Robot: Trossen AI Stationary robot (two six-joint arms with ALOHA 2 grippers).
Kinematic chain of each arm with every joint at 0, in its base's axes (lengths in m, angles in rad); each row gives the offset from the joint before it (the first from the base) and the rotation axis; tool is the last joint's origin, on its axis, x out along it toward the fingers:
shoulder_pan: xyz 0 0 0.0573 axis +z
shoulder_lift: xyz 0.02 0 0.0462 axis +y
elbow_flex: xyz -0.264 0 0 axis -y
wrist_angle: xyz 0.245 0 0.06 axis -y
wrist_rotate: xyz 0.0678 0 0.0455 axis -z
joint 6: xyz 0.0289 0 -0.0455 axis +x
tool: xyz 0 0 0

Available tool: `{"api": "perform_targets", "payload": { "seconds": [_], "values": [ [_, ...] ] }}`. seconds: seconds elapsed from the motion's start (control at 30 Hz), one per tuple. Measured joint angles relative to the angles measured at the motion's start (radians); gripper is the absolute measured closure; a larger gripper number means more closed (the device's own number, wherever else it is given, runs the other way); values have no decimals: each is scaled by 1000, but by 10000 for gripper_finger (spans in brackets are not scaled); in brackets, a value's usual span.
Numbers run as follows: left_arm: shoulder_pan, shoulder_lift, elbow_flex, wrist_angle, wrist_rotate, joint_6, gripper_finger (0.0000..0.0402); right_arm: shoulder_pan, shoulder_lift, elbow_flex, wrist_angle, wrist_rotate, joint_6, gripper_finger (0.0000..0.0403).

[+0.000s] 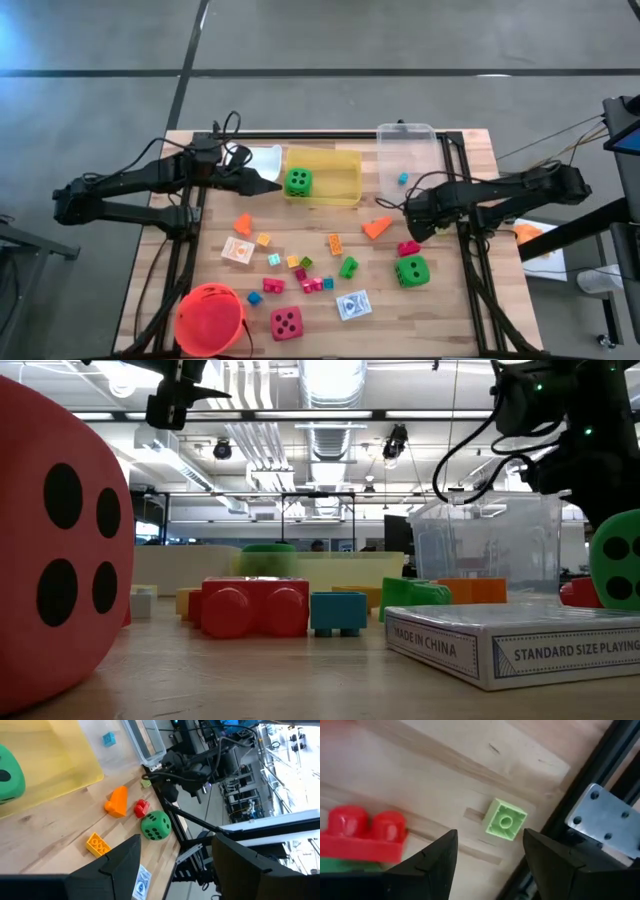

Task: Pick & Place Toys
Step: Adjust the transparent bin

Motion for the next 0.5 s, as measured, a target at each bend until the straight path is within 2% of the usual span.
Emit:
{"api": "perform_targets", "payload": {
  "seconds": [0.3, 0.5],
  "values": [
    [0, 0, 0, 0, 15, -1, 170, 14, -26, -5, 27, -50, -372, 181],
    [0, 0, 0, 0, 31, -1, 170, 14, -47, 7, 10, -34, -393, 182]
  ]
}}
